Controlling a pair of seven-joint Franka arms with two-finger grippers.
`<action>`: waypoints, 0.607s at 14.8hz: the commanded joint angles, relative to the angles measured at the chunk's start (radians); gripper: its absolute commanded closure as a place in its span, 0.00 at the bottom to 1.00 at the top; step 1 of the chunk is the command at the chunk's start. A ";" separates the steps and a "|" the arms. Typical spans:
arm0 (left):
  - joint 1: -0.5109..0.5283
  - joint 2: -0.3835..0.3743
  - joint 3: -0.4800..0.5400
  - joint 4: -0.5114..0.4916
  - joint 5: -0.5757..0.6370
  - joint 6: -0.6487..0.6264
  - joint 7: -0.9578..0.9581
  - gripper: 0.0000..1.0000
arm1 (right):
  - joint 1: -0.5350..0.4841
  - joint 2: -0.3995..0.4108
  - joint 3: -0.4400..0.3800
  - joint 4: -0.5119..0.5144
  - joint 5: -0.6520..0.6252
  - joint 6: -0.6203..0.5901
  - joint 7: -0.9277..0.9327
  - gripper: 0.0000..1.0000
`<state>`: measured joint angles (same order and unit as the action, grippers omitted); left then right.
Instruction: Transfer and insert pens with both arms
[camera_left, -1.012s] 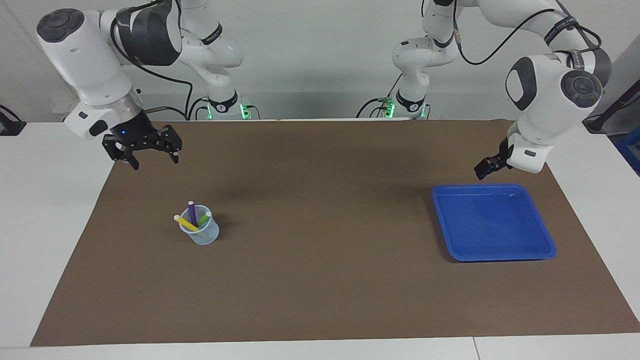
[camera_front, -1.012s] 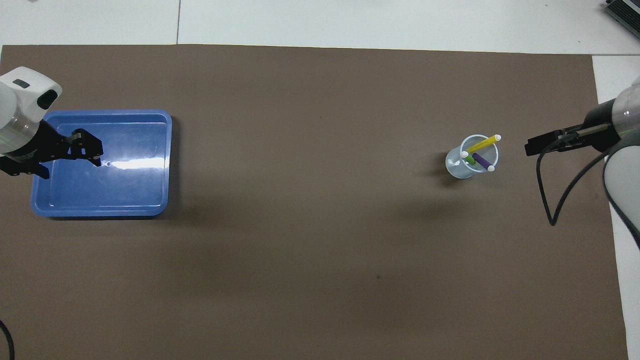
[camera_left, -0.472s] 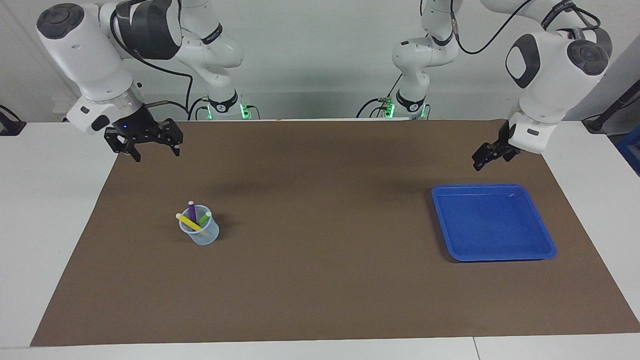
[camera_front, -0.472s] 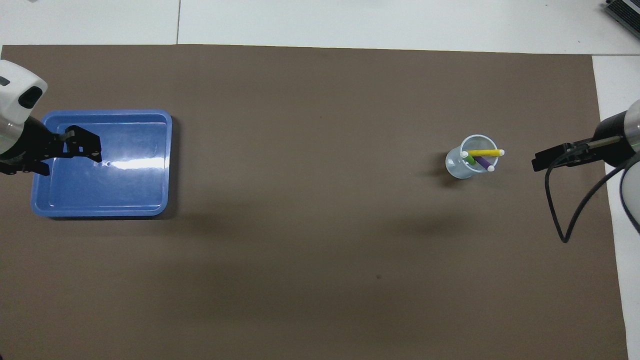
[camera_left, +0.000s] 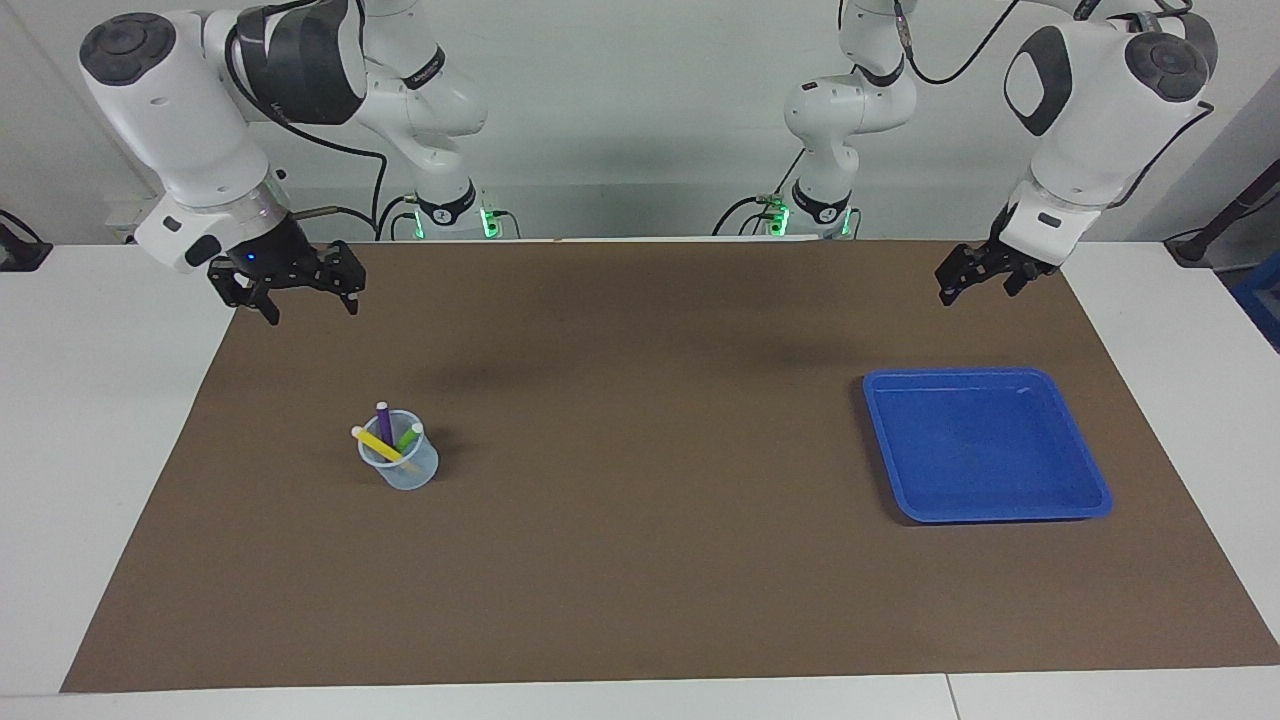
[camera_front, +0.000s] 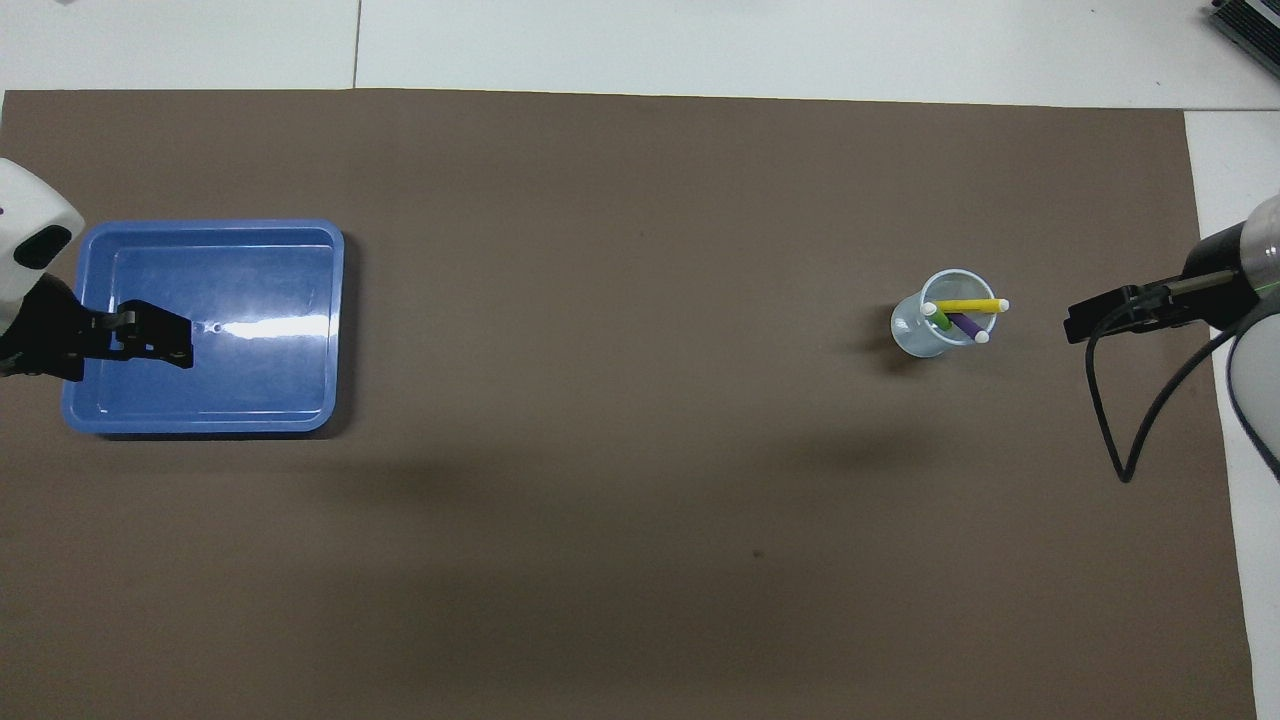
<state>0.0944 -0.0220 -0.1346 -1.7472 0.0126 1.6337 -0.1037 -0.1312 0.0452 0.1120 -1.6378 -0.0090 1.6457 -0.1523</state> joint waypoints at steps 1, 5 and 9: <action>-0.009 -0.029 0.006 -0.031 -0.016 0.025 0.018 0.00 | 0.002 0.008 0.008 0.019 -0.025 -0.033 0.023 0.00; -0.005 -0.026 0.003 -0.012 -0.020 0.067 0.036 0.00 | 0.001 0.007 0.009 0.018 -0.019 -0.047 0.023 0.00; -0.007 -0.026 0.003 -0.021 -0.069 0.081 0.036 0.00 | -0.002 0.008 0.009 0.019 -0.017 -0.049 0.023 0.00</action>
<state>0.0928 -0.0287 -0.1377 -1.7461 -0.0269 1.6943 -0.0834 -0.1256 0.0454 0.1119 -1.6378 -0.0090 1.6249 -0.1504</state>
